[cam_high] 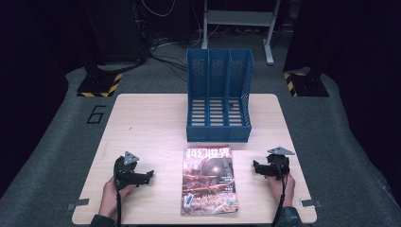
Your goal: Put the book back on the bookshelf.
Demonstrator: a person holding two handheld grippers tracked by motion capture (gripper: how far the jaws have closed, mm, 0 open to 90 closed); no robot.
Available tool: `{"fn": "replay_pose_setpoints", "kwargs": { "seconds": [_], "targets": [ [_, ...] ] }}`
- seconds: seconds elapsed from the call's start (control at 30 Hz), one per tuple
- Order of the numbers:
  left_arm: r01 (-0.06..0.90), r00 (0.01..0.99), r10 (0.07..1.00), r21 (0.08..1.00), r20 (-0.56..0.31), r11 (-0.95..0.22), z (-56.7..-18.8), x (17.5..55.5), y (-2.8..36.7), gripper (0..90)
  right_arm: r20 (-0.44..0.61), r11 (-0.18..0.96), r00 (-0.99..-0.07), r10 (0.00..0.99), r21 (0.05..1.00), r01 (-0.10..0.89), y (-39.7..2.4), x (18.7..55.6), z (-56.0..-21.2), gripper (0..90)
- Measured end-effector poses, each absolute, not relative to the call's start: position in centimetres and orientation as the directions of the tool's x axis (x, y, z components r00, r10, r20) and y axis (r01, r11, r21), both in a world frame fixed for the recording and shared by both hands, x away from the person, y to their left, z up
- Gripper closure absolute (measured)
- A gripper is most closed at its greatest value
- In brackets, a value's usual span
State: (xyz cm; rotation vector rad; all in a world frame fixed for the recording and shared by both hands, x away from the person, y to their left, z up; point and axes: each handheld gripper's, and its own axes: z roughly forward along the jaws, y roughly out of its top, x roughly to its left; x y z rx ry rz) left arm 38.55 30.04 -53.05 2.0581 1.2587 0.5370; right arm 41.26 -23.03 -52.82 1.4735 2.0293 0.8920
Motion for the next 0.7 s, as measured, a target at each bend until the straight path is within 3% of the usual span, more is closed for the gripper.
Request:
{"fn": "replay_pose_setpoints", "kwargs": {
  "seconds": [0.5, 0.7],
  "targets": [
    [0.614, 0.441, 0.897, 0.726, 0.008, -0.309, -53.15, 38.48, 30.01, 0.0, 0.0, 0.217, -0.319, 0.948, 0.736, 0.642, -22.9, 41.25, -52.69, 13.2],
    [0.623, 0.435, 0.9, 0.733, -0.035, -0.273, -52.84, 38.17, 30.18, 0.0, 0.041, 0.196, -0.335, 0.941, 0.741, 0.642, -23.05, 40.87, -52.35, 13.3]
  ]
}}
